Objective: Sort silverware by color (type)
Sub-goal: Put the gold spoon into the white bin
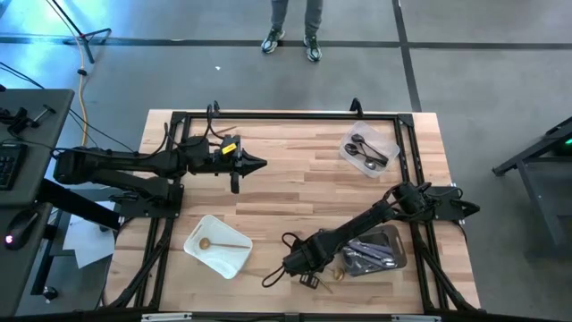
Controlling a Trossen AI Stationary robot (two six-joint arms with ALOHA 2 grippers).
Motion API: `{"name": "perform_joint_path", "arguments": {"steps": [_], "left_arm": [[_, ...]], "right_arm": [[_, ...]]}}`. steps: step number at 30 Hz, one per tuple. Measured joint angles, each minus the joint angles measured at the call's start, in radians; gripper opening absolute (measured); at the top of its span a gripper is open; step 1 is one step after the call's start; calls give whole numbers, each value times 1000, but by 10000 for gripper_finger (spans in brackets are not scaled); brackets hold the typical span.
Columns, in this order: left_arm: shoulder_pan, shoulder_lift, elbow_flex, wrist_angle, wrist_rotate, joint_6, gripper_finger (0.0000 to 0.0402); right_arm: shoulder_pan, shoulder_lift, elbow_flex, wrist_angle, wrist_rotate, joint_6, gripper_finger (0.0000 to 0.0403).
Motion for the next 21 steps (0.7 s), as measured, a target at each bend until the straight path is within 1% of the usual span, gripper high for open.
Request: {"name": "perform_joint_path", "arguments": {"steps": [6,12,21], "left_arm": [[0,0,0,0,0,0,0],[0,0,0,0,0,0,0],[0,0,0,4,1,1,0]], "right_arm": [[-1,0,1,3,-24,5,3],[0,-17,0,4,-21,8,2],[-1,-81,-4,3,47,3,1]]}}
